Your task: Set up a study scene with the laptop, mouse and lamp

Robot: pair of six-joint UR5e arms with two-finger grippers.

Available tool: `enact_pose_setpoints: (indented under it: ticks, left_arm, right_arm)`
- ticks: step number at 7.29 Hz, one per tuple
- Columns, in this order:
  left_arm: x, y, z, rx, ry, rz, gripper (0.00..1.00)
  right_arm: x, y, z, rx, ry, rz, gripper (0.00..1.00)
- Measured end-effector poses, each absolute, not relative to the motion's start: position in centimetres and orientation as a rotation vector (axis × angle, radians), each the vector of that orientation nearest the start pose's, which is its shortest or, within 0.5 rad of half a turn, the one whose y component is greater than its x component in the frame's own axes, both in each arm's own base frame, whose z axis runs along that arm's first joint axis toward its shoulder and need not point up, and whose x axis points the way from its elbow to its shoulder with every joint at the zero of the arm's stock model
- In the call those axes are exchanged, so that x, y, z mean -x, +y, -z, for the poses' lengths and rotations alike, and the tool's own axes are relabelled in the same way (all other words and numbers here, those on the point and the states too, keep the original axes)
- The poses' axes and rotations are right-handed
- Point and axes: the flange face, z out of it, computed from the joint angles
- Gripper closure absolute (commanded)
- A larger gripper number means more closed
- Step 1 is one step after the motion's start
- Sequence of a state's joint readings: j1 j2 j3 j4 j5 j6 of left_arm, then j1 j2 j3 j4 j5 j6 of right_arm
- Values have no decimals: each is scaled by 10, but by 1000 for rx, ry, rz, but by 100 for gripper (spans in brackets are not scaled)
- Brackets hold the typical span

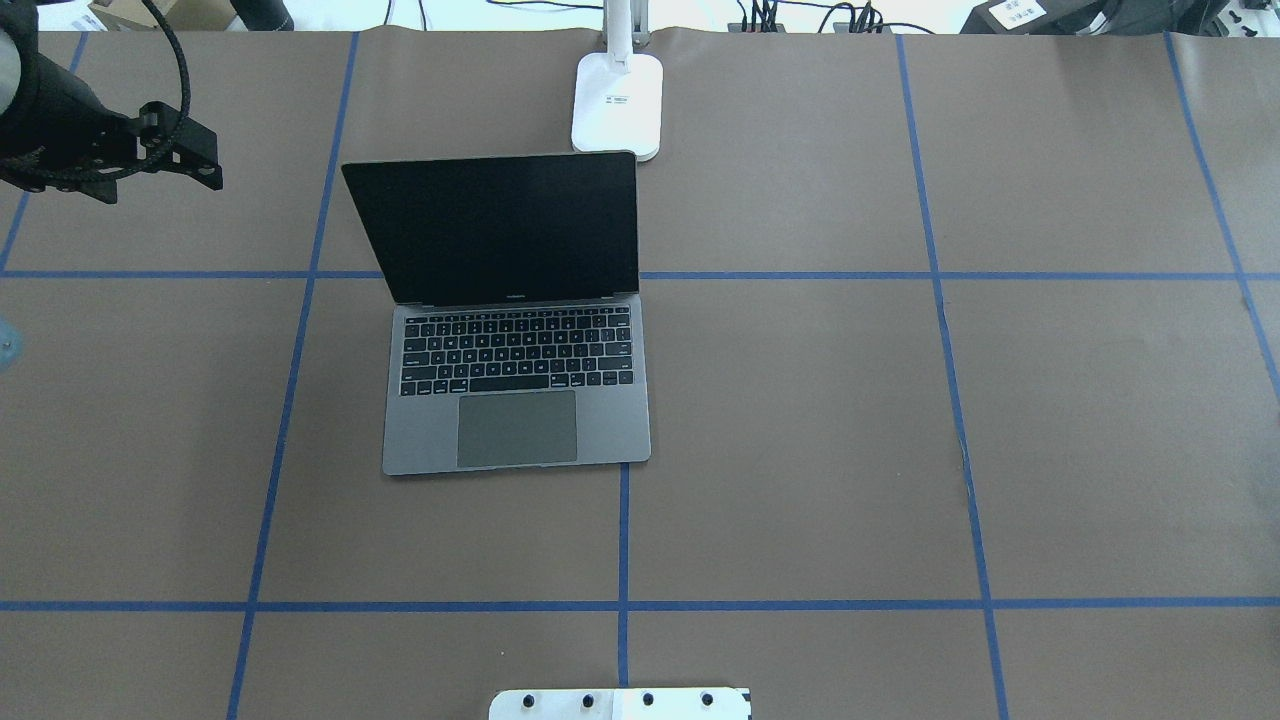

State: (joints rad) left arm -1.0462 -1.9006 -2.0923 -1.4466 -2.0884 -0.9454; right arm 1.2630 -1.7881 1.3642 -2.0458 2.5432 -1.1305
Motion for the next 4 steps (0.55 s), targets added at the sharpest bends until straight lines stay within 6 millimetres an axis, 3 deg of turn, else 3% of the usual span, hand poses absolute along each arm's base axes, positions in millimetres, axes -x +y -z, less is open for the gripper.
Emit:
enact_pose_setpoints:
  ticks: [1,2,4]
  left_arm:
    - [-192,-499,-268,-196,843,206,0]
    - [-192,-499,-268,-196,843,206,0]
    - [-192,-499,-269,-195,842,206,0]
  right_arm:
    - [38,-285,-852,407,-1189,815,81]
    - [38,-285,-852,406,-1192,816,95]
    - [38,-282,-852,399,-1201,831,100]
